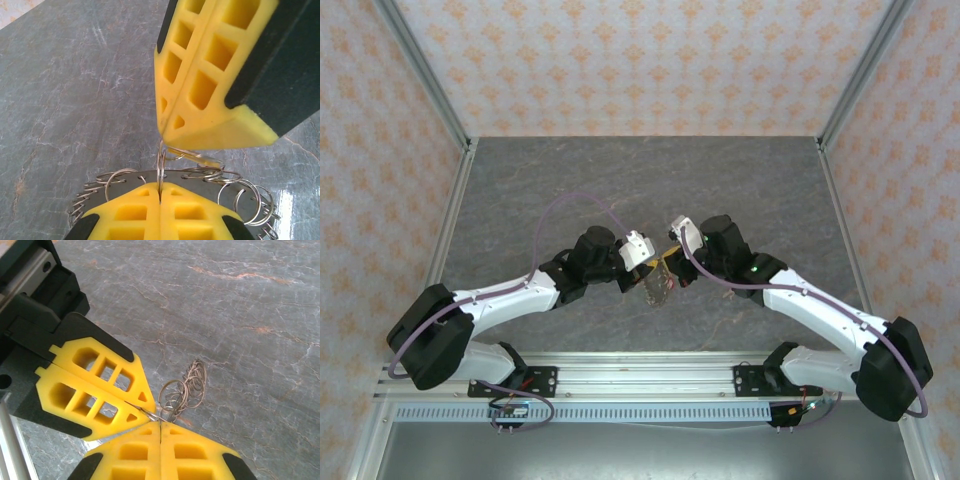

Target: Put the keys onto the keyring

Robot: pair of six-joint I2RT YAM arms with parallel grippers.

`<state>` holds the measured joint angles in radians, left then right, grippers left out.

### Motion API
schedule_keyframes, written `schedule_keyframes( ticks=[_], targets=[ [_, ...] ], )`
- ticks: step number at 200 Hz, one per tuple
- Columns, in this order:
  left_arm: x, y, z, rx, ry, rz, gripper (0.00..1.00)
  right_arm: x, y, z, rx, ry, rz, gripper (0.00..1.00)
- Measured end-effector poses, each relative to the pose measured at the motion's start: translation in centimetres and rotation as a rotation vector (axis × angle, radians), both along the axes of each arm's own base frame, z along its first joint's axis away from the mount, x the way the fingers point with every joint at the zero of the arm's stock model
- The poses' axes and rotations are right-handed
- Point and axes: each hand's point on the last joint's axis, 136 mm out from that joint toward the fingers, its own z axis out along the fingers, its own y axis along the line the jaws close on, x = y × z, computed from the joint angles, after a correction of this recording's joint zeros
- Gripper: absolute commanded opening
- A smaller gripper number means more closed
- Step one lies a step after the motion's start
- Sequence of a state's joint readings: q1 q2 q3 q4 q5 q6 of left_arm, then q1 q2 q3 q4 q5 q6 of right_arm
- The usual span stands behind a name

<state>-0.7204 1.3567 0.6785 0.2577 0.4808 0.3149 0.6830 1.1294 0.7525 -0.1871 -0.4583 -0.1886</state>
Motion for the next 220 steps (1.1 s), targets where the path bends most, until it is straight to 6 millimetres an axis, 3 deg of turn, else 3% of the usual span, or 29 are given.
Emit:
schedule_keyframes(
  ticks=[40,70,103,220],
  targets=[
    [-0.2,0.2,-0.3,0.002,0.006,0.001,0.00,-0.3,0.0,-0.3,-0.005,0.020,0.004,0.00],
    [-0.2,0.2,-0.2,-0.001,0.005,0.002,0.17,-0.6,0.4,0.1,0.013,0.033,0.031,0.00],
    [-0.2,0.2,-0.2,-0.003,0.006,0.003,0.22,-1.0,1.2,0.8,0.042,0.045,0.070,0.00],
    [-0.4,0.1,-0.2,-0.004,0.010,-0.005,0.32,-1.5,1.6,0.7,0.050,0.079,0.105,0.00]
  ],
)
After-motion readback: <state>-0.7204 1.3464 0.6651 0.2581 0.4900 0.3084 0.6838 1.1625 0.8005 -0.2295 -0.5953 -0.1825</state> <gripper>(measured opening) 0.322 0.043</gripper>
